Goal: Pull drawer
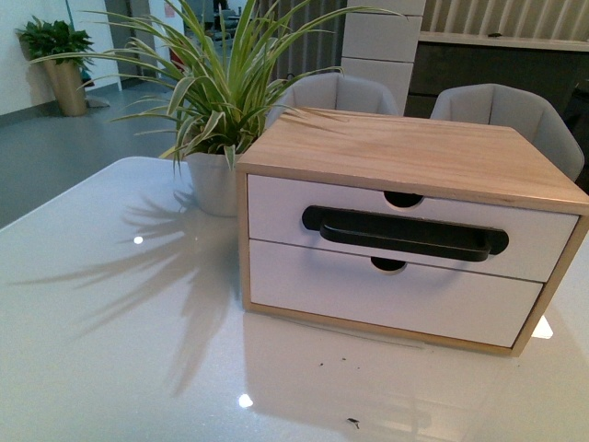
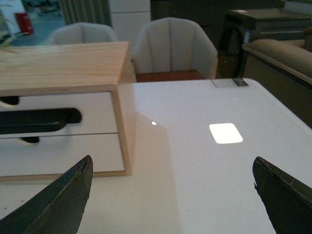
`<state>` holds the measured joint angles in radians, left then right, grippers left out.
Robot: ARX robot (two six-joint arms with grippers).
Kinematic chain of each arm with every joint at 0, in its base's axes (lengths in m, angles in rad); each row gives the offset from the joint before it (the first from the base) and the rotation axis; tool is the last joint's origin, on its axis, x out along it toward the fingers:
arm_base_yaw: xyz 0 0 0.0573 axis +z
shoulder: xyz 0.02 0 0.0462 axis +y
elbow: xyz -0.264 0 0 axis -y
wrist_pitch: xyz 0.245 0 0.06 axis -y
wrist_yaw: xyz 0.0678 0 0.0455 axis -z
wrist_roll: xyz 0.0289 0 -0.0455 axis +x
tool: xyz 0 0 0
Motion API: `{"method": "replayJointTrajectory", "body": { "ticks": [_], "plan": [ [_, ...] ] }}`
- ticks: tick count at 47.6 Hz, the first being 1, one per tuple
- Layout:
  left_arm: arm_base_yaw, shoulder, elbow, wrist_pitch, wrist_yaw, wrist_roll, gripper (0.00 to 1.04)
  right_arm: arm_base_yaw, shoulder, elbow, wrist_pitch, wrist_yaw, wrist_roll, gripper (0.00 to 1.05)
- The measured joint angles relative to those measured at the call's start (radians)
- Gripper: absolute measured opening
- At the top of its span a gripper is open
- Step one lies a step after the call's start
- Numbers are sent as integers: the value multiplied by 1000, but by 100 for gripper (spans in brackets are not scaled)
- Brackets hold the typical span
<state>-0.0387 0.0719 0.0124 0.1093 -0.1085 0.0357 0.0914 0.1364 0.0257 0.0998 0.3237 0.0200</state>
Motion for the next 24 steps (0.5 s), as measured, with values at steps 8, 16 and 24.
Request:
{"method": "replayJointTrajectory", "body": {
  "ticks": [8,16,24],
  "plan": [
    [-99,356,22,303,77,28,97,-26,264,85,119,-87,10,96],
    [-156,714,145,486,209,91,97,-49,477,187,227,-183,-40,96],
    [-216,1046,350,555,361,211,97,-74,733,328,259,-300,-151,96]
  ]
}}
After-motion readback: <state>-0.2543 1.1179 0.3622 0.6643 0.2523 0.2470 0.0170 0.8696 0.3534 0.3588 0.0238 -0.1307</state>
